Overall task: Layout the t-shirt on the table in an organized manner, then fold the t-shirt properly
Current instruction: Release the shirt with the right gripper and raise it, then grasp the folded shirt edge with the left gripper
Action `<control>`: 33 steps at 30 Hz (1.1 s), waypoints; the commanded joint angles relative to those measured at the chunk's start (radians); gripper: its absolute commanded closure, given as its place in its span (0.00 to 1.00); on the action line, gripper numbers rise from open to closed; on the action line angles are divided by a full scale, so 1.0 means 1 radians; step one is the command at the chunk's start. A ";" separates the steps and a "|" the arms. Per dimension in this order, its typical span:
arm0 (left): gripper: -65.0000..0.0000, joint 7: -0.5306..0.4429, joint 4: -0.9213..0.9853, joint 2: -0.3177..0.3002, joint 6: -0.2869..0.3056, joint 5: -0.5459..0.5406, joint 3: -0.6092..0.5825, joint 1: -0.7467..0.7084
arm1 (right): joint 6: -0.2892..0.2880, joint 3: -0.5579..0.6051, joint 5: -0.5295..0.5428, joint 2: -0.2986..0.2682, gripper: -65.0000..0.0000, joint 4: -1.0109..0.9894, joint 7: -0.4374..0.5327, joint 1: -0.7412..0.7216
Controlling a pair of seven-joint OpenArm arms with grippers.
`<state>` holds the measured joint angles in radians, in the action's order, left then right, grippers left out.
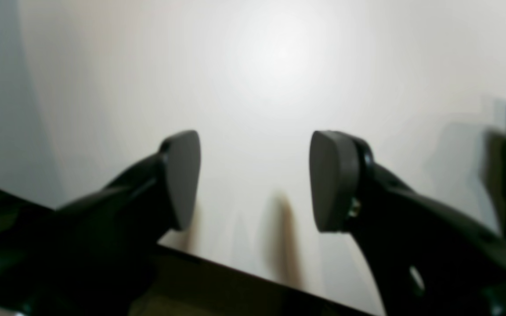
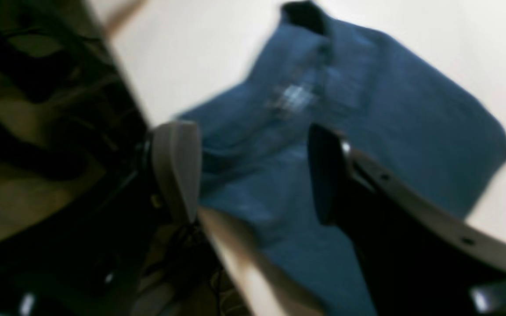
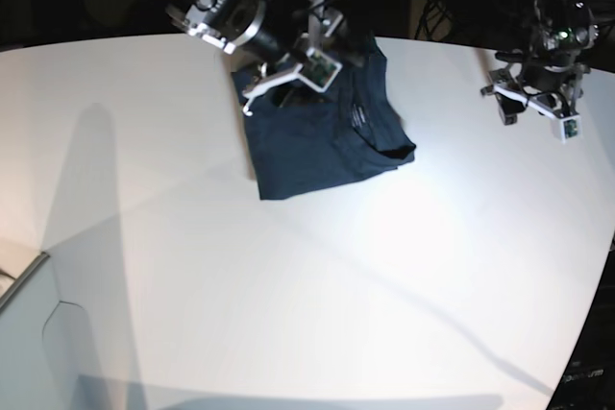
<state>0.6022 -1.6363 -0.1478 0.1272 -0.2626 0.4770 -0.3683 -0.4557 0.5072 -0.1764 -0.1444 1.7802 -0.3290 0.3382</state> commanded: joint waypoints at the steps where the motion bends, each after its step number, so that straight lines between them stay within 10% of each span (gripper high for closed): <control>1: 0.41 -0.020 -0.022 -0.005 0.001 -0.004 0.002 -0.001 | -0.002 -0.023 0.011 0.012 0.40 0.005 0.023 -0.012; 10: 0.41 -0.015 -0.023 0.000 -0.001 -0.393 -0.077 -0.007 | -0.002 -0.230 0.011 0.058 0.40 -0.019 0.023 -0.024; 16: 0.41 0.172 -0.048 0.010 -0.001 -0.577 -0.103 -0.008 | -0.002 -0.302 0.011 0.055 0.40 -0.018 0.023 -0.024; 33: 0.41 0.246 0.061 0.121 -0.002 -0.536 -0.222 0.067 | -0.002 -0.338 0.010 0.053 0.40 -0.023 0.020 -0.024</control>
<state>0.8585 -1.5558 -0.0223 0.1146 -0.7773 0.2535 -0.3138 -0.4561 0.1703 -0.1768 -0.0914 1.7424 -0.3305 0.3191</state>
